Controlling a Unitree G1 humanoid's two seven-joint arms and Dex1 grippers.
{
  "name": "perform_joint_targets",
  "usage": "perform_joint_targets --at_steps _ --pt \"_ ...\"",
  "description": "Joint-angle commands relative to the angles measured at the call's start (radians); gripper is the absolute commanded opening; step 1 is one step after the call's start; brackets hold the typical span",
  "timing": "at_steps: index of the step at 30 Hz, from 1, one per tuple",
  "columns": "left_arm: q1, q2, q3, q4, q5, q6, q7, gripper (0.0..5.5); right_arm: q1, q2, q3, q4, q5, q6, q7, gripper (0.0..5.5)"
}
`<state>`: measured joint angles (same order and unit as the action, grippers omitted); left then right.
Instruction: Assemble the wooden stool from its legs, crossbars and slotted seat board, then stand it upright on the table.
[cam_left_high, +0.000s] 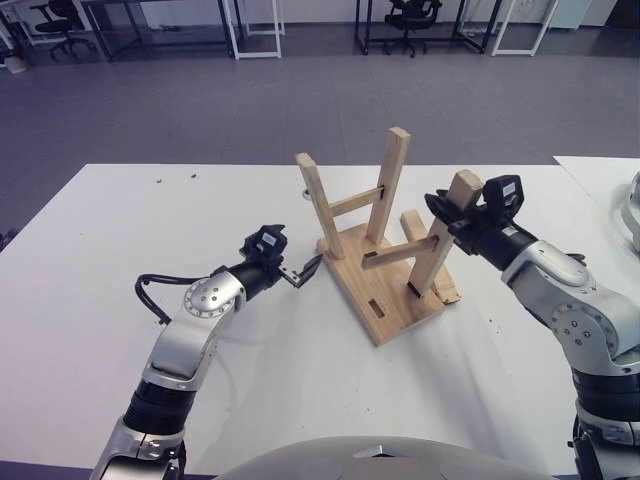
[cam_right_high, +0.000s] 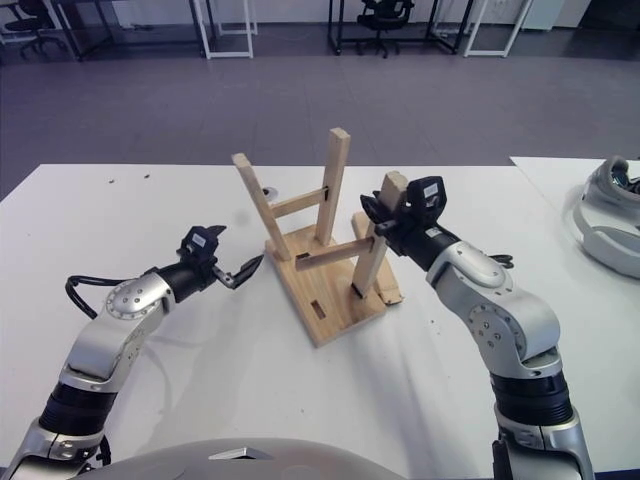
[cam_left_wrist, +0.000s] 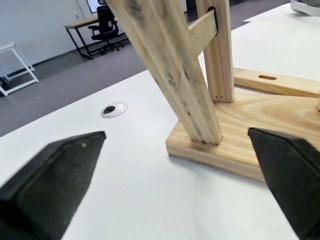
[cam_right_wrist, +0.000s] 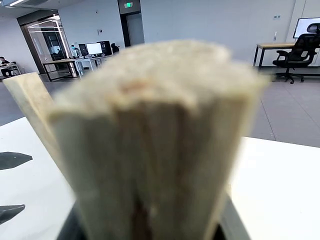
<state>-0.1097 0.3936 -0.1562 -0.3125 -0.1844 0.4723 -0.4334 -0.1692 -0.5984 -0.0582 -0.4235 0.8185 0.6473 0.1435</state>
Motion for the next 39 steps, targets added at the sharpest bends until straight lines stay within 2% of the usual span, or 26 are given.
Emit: perform_joint_targets --at_steps 1,4,7,9,18,24,30,34,39 --pt "-0.002 0.009 -0.007 0.007 0.032 -0.007 -0.001 5.25 0.498 -0.076 0.172 0.091 -0.113 0.213 -0.012 1.04" --pt "0.005 0.011 0.002 0.000 0.028 -0.003 0.001 5.25 0.551 -0.081 0.132 0.068 -0.077 0.191 -0.004 1.04" --pt "-0.010 0.017 0.008 0.008 0.025 -0.002 -0.006 5.25 0.526 -0.014 0.070 0.078 -0.035 0.117 0.003 1.04" --pt "-0.014 0.020 0.011 0.011 0.024 -0.002 -0.008 5.25 0.488 0.004 0.057 0.069 -0.027 0.084 -0.004 1.04" --pt "-0.024 0.020 0.027 0.002 0.033 -0.007 -0.002 5.25 0.276 0.047 -0.154 -0.067 0.139 -0.061 0.016 1.04" --pt "-0.038 0.009 0.040 0.011 0.040 -0.009 0.000 5.25 0.203 0.072 -0.162 -0.055 0.171 0.001 -0.021 1.03" --pt "-0.036 -0.010 0.030 0.011 0.047 -0.011 0.002 5.25 0.029 0.042 -0.280 -0.008 0.386 0.109 -0.094 1.03" --pt "-0.045 -0.037 -0.005 0.064 0.055 -0.025 -0.008 5.25 -0.034 -0.021 -0.221 -0.096 0.314 0.143 -0.051 1.03" --pt "-0.105 -0.075 -0.070 0.261 0.058 -0.050 -0.067 5.25 -0.038 -0.039 -0.126 -0.141 0.209 0.188 -0.057 1.03"
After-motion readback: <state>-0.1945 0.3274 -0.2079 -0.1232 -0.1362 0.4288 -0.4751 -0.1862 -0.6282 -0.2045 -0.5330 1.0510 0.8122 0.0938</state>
